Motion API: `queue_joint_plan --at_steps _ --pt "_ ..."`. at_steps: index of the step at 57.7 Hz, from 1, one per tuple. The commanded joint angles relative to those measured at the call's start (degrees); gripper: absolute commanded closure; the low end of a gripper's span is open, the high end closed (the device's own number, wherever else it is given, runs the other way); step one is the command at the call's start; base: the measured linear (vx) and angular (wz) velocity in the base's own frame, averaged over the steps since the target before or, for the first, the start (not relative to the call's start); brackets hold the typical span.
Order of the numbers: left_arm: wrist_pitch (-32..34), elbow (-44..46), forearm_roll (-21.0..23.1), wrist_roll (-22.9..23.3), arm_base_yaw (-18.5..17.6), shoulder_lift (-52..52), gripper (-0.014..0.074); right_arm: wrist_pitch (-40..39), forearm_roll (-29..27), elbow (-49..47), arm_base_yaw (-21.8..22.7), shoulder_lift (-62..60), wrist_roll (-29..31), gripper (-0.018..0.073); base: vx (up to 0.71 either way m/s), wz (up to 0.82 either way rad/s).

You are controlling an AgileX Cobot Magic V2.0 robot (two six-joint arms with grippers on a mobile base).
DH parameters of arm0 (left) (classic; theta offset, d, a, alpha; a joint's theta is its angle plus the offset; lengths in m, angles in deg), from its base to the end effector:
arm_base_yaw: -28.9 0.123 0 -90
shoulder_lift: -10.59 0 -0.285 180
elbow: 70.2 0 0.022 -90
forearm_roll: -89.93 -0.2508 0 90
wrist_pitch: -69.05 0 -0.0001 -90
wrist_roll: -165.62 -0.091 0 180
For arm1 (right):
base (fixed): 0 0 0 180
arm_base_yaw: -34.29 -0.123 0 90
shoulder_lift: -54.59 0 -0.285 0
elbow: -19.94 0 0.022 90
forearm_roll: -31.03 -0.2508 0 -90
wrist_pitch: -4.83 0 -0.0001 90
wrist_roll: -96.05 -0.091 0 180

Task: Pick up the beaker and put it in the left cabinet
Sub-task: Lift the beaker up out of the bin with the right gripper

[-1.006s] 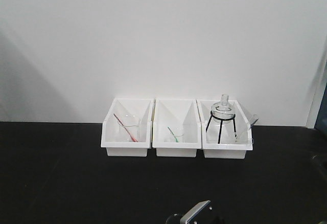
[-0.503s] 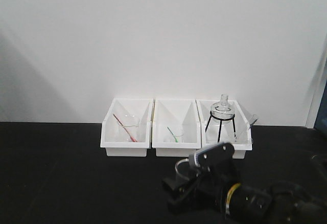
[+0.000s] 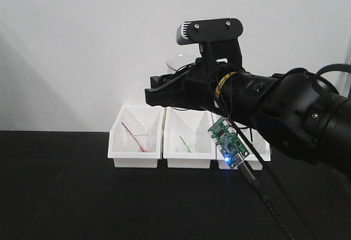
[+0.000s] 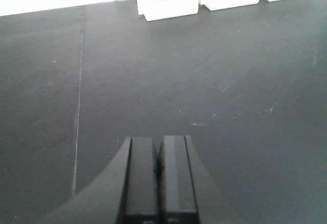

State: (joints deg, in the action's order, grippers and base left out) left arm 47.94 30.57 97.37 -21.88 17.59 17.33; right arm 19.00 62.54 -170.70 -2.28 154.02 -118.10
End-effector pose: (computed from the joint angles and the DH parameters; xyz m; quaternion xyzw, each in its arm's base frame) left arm 0.0507 -0.0145 0.1695 0.0968 0.7975 -0.0744 0.5909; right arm 0.3166 0.2203 0.4142 -0.1804 0.7494 0.1708 0.6138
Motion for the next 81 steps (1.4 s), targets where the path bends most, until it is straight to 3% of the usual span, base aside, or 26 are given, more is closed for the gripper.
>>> queue_joint_plan --at_steps 1,81 --pt "4.74 1.07 0.61 0.07 -0.32 -0.59 0.0603 -2.89 0.4 -2.11 -0.15 -2.61 0.03 0.0507 0.0 0.0" --pt "4.74 1.07 0.61 0.07 -0.32 -0.59 0.0603 -3.02 0.46 -2.11 -0.04 -2.61 -0.02 0.0505 -0.03 0.03"
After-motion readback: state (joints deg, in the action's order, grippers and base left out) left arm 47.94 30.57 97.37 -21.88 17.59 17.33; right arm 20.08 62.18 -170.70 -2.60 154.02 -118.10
